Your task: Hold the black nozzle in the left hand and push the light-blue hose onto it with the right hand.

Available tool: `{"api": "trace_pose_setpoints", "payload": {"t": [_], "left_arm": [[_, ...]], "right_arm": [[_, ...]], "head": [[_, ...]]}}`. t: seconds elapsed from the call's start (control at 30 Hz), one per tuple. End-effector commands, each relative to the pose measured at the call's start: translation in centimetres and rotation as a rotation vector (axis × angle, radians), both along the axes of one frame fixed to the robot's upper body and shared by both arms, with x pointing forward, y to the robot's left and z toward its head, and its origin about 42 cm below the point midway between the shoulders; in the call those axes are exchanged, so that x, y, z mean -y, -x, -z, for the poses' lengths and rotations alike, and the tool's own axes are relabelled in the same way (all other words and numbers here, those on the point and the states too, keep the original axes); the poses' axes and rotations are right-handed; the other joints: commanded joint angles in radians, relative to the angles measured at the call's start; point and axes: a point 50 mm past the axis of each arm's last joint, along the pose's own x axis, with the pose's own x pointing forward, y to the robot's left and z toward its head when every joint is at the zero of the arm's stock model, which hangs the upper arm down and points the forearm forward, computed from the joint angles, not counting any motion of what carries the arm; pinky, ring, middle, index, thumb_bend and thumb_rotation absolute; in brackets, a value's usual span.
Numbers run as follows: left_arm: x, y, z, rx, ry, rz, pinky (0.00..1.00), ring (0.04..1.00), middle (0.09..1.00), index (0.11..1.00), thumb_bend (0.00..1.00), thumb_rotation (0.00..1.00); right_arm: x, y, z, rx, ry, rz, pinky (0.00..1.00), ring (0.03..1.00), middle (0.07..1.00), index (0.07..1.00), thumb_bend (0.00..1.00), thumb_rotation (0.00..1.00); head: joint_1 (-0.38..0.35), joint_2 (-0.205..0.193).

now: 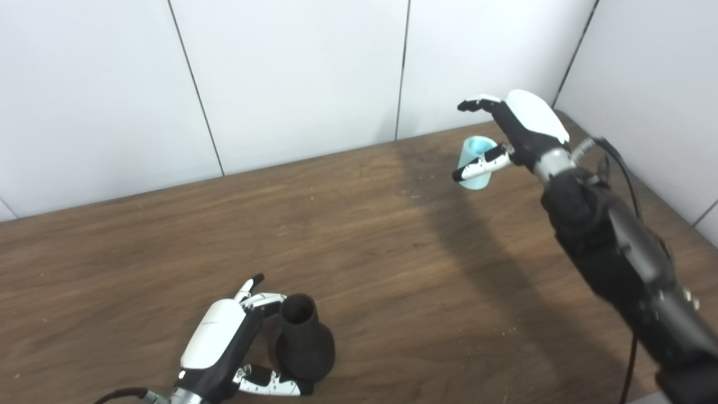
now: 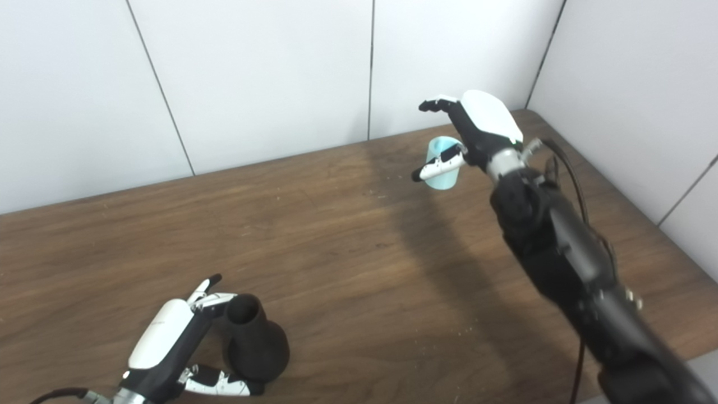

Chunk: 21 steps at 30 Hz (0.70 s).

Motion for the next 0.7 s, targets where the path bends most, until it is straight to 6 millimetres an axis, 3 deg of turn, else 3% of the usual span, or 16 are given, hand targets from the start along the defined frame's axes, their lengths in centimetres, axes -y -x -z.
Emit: {"api": "trace_pose_setpoints", "payload": {"t": [0.0, 0.23, 0.3, 0.47, 0.6, 0.67], "left_arm": [[-2.1, 0.6, 2.5, -0.092, -0.121, -0.025, 1.0, 0.739, 0.467, 0.505, 0.52, 0.0], [-2.3, 0.7, 2.6, -0.1, -0.121, -0.021, 1.0, 0.738, 0.469, 0.503, 0.52, 0.0], [-2.3, 0.8, 2.6, -0.104, -0.121, -0.02, 1.0, 0.737, 0.469, 0.503, 0.52, 0.0], [-2.5, 0.8, 2.6, -0.109, -0.122, -0.022, 1.0, 0.738, 0.47, 0.503, 0.52, 0.0], [-2.4, 0.8, 2.5, -0.112, -0.122, -0.024, 1.0, 0.739, 0.472, 0.501, 0.52, 0.0], [-2.3, 0.8, 2.5, -0.114, -0.122, -0.025, 1.0, 0.739, 0.473, 0.499, 0.52, 0.0]], "right_arm": [[0.5, -1.7, -3.3, 0.041, 0.069, 0.016, 0.88, 0.916, 0.874, 0.803, 0.8, 0.15], [0.9, -5.5, -4.3, -0.104, 0.137, 0.063, 0.89, 0.936, 0.886, 0.827, 0.87, 0.15], [1.0, -6.3, -4.3, -0.145, 0.144, 0.074, 0.85, 0.908, 0.868, 0.829, 0.88, 0.15], [0.9, -7.1, -4.2, -0.224, 0.155, 0.084, 0.75, 0.858, 0.846, 0.833, 0.89, 0.17], [0.8, -7.6, -3.4, -0.276, 0.159, 0.088, 0.82, 0.853, 0.857, 0.833, 0.91, 0.18], [0.9, -7.9, -2.4, -0.302, 0.158, 0.09, 0.78, 0.819, 0.843, 0.834, 0.91, 0.18]], "head": [[-0.009, -0.004], [-0.006, -0.006], [-0.005, -0.006], [0.004, -0.002], [0.002, 0.001], [0.002, 0.002]]}}
